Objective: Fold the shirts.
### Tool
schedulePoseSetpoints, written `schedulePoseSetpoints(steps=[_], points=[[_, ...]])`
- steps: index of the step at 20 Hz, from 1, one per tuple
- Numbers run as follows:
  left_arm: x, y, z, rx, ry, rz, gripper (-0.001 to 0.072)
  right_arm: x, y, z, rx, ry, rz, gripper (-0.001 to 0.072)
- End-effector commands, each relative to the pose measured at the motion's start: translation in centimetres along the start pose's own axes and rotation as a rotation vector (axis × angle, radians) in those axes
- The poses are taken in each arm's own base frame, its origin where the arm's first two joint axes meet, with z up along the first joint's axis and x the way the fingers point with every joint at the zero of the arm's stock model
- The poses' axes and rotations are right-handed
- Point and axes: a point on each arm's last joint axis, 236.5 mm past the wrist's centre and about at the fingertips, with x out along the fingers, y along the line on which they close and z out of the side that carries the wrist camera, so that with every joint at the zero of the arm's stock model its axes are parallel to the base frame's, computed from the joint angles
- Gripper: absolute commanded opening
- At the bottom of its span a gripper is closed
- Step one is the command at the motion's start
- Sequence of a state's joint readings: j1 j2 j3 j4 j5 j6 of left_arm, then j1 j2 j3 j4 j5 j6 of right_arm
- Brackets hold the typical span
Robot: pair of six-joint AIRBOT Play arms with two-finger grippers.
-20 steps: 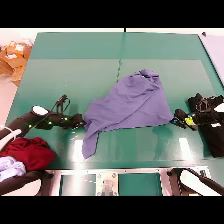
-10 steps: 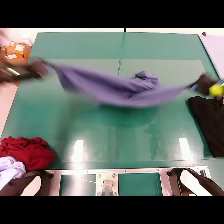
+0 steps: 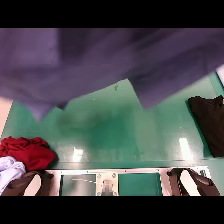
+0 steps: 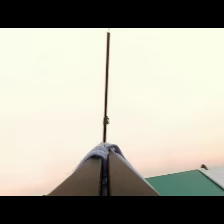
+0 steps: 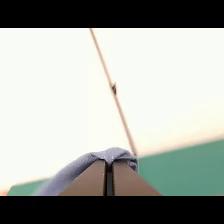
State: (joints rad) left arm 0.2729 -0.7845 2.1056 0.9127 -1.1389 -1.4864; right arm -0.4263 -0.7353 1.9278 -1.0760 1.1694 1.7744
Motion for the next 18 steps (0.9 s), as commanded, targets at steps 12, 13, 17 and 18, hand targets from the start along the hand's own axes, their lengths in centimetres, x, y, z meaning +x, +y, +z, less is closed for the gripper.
schedulePoseSetpoints(steps=[12,13,17,18], points=[[17.1,11.8,-42.2,-0.56,0.754,-0.032,0.0023,20.3,-19.7,-29.2,0.202,0.641,-0.187,0.0018],[18.2,13.3,-45.6,-0.601,0.783,-0.001,0.0022,21.8,-21.6,-33.1,0.228,0.693,-0.215,0.0018],[22.4,16.3,-55.1,-0.743,0.783,0.016,0.0023,26.4,-28.0,-45.8,0.326,0.876,-0.3,0.0019],[23.3,16.6,-56.1,-0.755,0.775,0.001,0.0022,27.5,-28.6,-47.9,0.342,0.904,-0.291,0.0019]])
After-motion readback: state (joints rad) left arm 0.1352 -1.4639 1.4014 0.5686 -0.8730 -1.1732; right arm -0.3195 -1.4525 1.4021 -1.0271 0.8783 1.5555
